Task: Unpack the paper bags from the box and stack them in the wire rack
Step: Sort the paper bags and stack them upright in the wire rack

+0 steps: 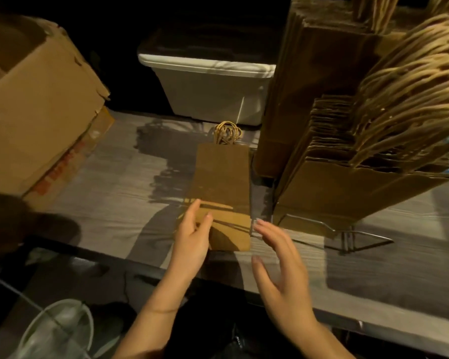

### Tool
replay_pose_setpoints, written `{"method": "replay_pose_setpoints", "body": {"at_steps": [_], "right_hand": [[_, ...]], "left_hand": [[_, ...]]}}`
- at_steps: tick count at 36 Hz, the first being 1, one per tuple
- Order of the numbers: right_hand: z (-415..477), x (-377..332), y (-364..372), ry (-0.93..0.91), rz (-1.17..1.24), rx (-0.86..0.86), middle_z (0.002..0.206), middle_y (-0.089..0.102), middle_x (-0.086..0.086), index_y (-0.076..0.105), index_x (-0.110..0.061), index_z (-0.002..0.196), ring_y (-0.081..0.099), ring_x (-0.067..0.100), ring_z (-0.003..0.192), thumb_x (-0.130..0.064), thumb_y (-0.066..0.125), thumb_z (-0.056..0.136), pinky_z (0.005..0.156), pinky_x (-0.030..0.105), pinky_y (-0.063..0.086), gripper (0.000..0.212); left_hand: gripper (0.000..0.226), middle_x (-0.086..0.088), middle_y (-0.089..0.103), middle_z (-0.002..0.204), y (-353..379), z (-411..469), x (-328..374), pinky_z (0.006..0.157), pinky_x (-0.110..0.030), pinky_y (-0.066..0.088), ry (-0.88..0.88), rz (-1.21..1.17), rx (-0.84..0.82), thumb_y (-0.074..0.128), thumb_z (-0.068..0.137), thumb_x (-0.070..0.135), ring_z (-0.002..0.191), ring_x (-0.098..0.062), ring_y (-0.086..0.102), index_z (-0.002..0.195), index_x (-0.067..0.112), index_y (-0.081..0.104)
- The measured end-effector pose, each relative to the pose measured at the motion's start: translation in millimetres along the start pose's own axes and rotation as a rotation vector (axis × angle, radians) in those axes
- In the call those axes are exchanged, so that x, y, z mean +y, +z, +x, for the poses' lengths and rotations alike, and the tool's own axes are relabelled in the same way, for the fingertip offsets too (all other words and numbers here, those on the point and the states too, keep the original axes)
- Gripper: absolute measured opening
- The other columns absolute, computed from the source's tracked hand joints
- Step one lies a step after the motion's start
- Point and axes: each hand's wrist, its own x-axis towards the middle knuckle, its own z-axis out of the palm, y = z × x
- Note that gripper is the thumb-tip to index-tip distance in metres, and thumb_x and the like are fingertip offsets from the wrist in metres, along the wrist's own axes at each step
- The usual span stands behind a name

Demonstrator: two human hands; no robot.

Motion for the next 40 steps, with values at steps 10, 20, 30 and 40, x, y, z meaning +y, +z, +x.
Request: {"method": "replay_pose_setpoints", "body": {"at_steps": [10,20,30,40], "right_hand": [[25.5,12.5,35.3,0.543,0.042,-0.187,0.146,0.030,-0.010,0.028,-0.025,0.144,0.028,0.009,0.137,-0.019,0.066,0.087,0.109,0.022,0.025,0.069],[21.1,-9.2,42.8,0.616,0.222,0.091,0.130,0.047,-0.010,0.043,-0.027,0.129,0.043,0.004,0.120,-0.005,0.061,0.089,0.097,0.020,0.034,0.049],[25.8,-24.5,34.3,0.586,0.492,0.190,0.111,0.061,-0.006,0.044,-0.019,0.129,0.058,0.008,0.075,0.015,0.052,0.086,0.063,0.012,0.050,0.055],[21.5,-42.3,12.0,0.487,0.367,-0.018,0.122,0.057,-0.021,0.046,-0.031,0.127,0.055,-0.011,0.107,0.001,0.062,0.086,0.092,0.019,0.046,0.055]], "left_hand": [[0.058,0.001,0.030,0.152,-26.8,22.7,1.7,0.093,-0.027,0.034,-0.143,0.222,-0.118,0.045,0.099,0.030,0.134,-0.019,0.036,0.151,0.025,0.019],[0.062,-0.003,0.034,0.150,-40.2,36.4,0.5,0.102,-0.033,0.032,-0.226,0.014,-0.161,0.053,0.096,0.030,0.134,-0.023,0.037,0.149,0.020,0.022],[0.034,0.006,0.061,0.096,-63.9,19.3,-1.8,0.072,-0.033,0.050,-0.298,-0.394,-0.218,0.047,0.099,0.013,0.089,-0.017,0.061,0.132,0.022,0.045],[0.024,0.004,0.071,0.105,-69.9,-2.9,0.0,0.075,-0.032,0.053,-0.095,-0.524,-0.236,0.047,0.098,0.016,0.096,-0.014,0.068,0.113,0.031,0.057]]}}
